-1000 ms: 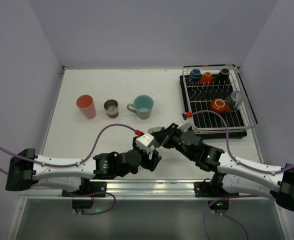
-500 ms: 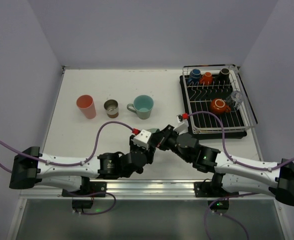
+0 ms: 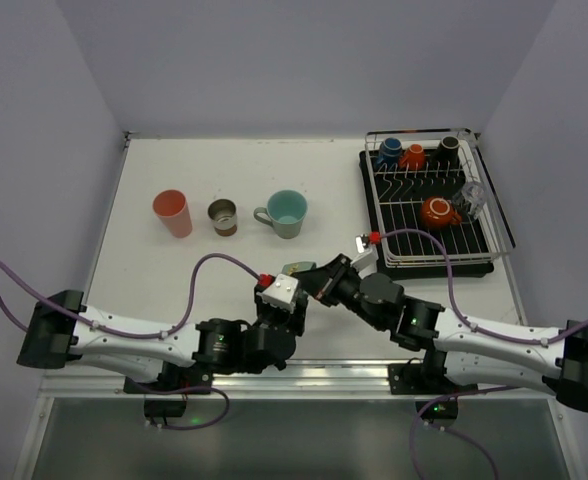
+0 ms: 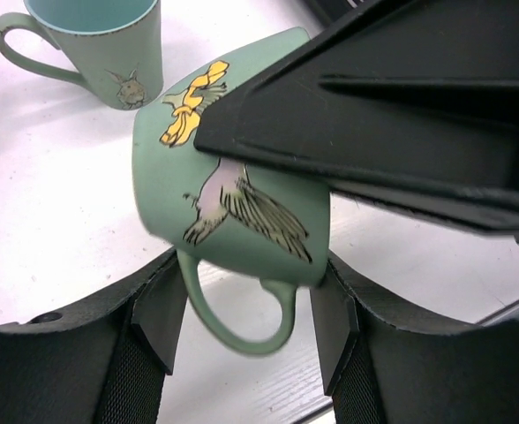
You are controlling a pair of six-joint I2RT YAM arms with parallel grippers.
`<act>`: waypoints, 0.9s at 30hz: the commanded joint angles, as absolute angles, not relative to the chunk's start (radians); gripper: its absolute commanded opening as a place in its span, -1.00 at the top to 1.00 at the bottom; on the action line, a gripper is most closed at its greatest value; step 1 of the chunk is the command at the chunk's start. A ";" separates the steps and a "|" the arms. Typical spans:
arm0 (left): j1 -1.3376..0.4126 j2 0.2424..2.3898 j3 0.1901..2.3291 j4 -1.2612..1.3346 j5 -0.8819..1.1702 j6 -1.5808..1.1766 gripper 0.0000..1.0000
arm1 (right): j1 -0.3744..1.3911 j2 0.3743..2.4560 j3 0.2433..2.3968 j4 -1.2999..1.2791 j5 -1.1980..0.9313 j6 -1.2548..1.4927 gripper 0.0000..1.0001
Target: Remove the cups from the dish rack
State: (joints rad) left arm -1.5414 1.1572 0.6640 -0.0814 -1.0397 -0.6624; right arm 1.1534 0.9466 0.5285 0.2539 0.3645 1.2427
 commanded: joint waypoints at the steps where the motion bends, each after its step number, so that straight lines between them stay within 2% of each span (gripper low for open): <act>1: -1.601 1.126 0.703 -0.063 -1.239 -0.709 -0.22 | 1.149 0.914 0.511 0.270 0.451 1.253 1.00; 13: -1.684 1.144 0.706 -0.054 -1.279 -0.699 -0.55 | 1.147 0.887 0.508 0.267 0.469 1.252 1.00; 18: -1.625 1.169 0.727 -0.060 -1.269 -0.683 -0.46 | 1.149 0.891 0.512 0.311 0.427 1.235 1.00; 23: -1.542 1.149 0.683 0.149 -1.167 -0.534 -0.43 | 1.149 0.925 0.515 0.341 0.368 1.239 1.00; 27: -1.491 1.164 0.680 0.166 -1.132 -0.532 -0.39 | 1.149 0.940 0.517 0.356 0.344 1.238 1.00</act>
